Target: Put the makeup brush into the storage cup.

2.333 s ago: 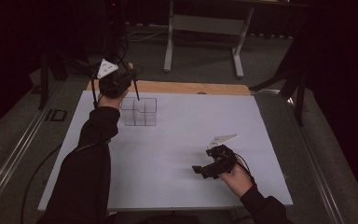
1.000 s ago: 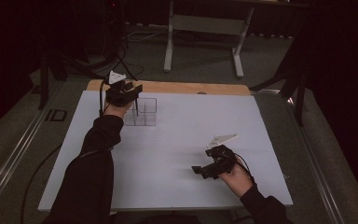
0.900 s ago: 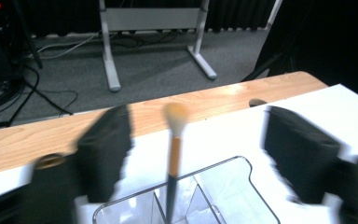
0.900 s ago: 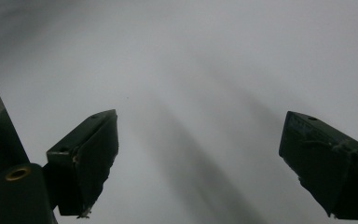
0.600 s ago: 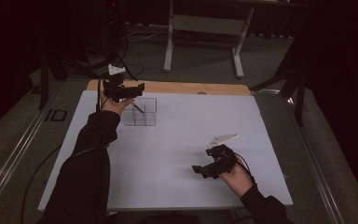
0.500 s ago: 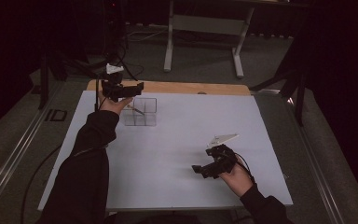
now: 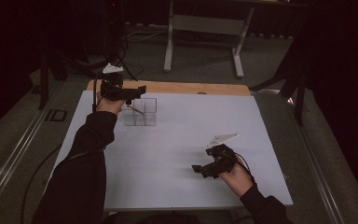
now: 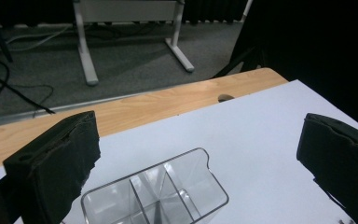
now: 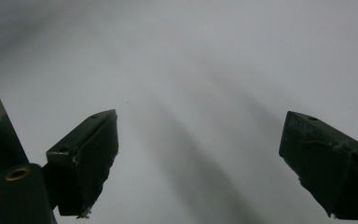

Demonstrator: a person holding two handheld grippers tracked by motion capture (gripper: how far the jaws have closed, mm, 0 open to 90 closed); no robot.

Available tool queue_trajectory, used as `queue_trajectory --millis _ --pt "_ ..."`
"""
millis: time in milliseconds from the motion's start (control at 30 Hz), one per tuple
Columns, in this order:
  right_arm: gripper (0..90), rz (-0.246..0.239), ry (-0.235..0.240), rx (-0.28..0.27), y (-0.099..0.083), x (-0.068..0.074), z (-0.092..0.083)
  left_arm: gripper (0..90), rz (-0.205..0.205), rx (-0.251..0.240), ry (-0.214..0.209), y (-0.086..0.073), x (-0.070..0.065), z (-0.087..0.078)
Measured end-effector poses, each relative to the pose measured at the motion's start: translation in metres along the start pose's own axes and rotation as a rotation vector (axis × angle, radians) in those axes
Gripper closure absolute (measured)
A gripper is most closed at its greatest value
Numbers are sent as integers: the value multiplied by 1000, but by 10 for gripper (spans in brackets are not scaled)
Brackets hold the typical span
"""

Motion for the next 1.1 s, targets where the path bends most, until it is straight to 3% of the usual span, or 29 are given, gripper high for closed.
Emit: queue_trajectory --millis 367,1000,1100 --pt "108 -3 -5 -7 2 1 -2 0 -1 -5 -62 -3 -10 -23" --pt "108 -8 -12 -11 3 2 -2 0 49 -12 -124 -31 -27 -62" --pt "108 -9 -10 -14 4 2 -2 0 56 -15 -167 -40 -31 -66"
Point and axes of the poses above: each handheld gripper's, and its own axes: z roughly forward along the jaws, y roughly out of its top, x roughly to its left, the point moved 7 cm from there along z, roughly forward along the jaws, and after that the axes turned 5 degrees about -z, right-handed, at the moved point
